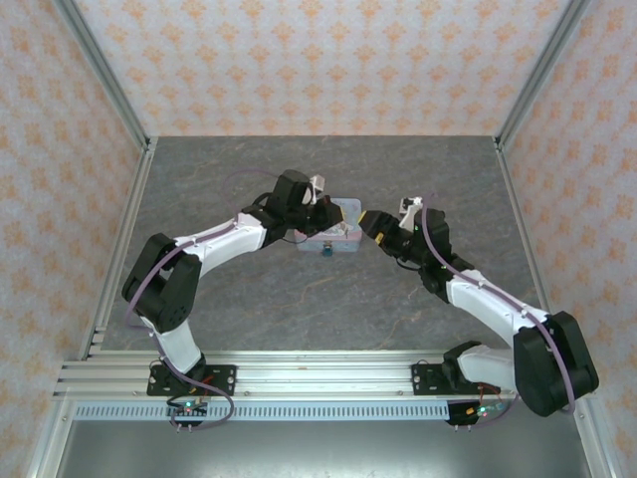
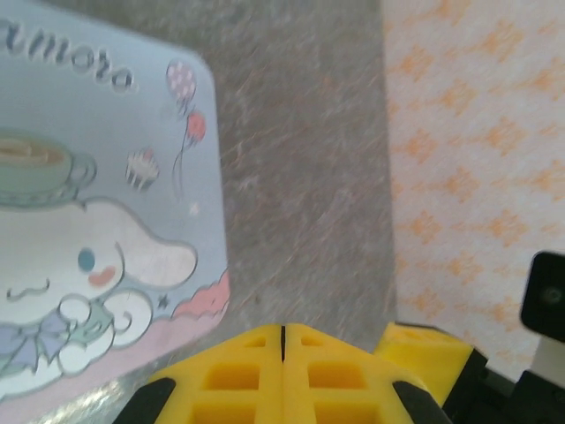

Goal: Unlock a padlock with a key

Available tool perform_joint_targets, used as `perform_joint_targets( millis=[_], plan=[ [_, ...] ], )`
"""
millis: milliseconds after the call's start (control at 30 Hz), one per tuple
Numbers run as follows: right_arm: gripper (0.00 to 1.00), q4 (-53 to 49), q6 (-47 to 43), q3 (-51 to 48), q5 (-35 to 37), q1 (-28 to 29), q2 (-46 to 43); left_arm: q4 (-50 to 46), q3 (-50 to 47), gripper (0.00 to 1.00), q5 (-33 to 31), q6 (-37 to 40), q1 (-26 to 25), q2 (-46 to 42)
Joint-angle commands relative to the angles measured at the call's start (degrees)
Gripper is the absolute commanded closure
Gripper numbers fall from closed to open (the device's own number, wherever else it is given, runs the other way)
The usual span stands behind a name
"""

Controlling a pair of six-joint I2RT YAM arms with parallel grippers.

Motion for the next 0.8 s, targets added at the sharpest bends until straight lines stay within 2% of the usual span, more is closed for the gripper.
perform_joint_targets(
  millis=[0,100,367,767],
  plan=[
    [0.37,9.2,3.2,1.3,-0.3,-0.1,2.8,10.9,-2.1,1.0,0.8,-3.3,1.1,-2.4],
    [0.39,12.7,4.4,2.5,-2.1,-0.1,5.7,14.2,-3.0,1.0,0.9,-5.0,1.4,-2.9],
    [0.43,20.1,6.9,5.6,-5.9,0.0,12.3,15.8,-4.0,1.0,0.9,-6.1,1.4,-4.4],
    [0.56,22.9,7.5,6.3,-8.3,1.2,15.3,16.2,-3.3,1.0,0.8,-7.3,1.4,-3.9]
  ],
)
